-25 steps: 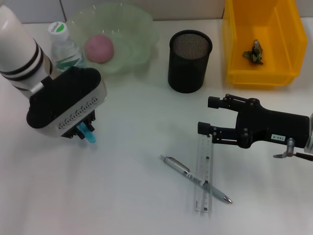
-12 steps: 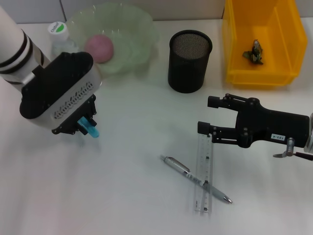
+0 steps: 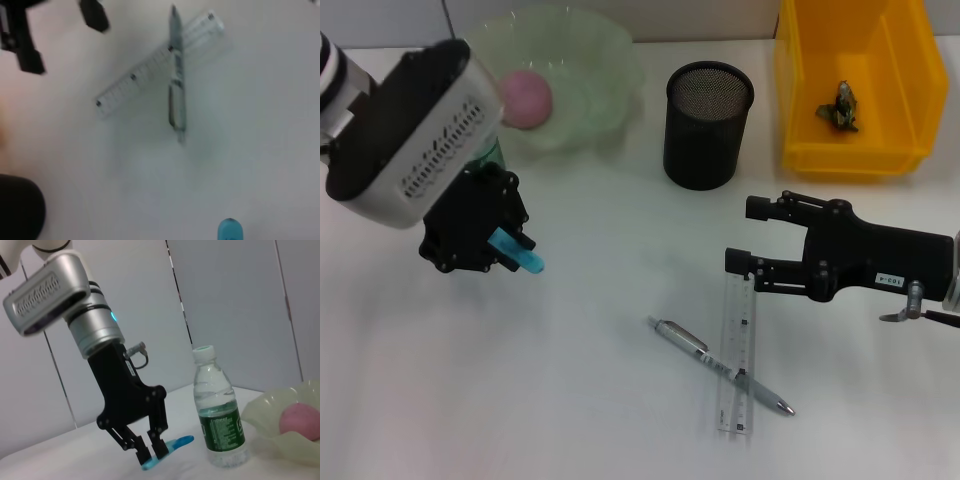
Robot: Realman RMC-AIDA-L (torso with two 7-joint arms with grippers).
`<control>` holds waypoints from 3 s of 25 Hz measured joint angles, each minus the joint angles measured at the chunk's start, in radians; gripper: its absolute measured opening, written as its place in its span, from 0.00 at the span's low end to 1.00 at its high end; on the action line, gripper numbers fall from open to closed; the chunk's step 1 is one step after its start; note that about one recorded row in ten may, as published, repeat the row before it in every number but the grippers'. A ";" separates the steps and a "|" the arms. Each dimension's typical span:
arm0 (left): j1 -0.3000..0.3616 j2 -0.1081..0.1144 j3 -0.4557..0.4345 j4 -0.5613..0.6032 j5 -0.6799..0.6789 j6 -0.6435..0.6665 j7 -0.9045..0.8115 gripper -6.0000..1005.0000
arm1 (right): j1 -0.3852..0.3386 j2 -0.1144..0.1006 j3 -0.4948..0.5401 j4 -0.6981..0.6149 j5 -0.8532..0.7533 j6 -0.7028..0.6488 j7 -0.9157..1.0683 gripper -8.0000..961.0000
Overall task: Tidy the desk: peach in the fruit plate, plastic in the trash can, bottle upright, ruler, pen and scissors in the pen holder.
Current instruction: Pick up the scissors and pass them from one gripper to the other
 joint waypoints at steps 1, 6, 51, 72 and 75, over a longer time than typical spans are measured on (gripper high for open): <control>0.000 0.000 0.000 0.000 0.000 0.000 0.000 0.21 | 0.000 0.000 0.000 0.000 0.000 0.000 0.000 0.85; 0.005 0.004 -0.133 0.004 -0.104 0.073 -0.047 0.21 | -0.003 0.000 0.000 0.000 -0.001 0.001 0.004 0.85; 0.128 0.000 -0.265 -0.609 -0.897 0.004 -0.245 0.22 | -0.045 -0.045 0.021 -0.005 -0.088 -0.135 -0.132 0.85; 0.146 -0.004 -0.266 -0.900 -1.052 -0.048 -0.158 0.23 | -0.055 -0.041 0.022 0.003 -0.101 -0.117 -0.218 0.85; 0.147 -0.004 -0.266 -0.929 -1.070 -0.055 -0.153 0.23 | -0.058 -0.040 0.022 0.003 -0.100 -0.117 -0.239 0.85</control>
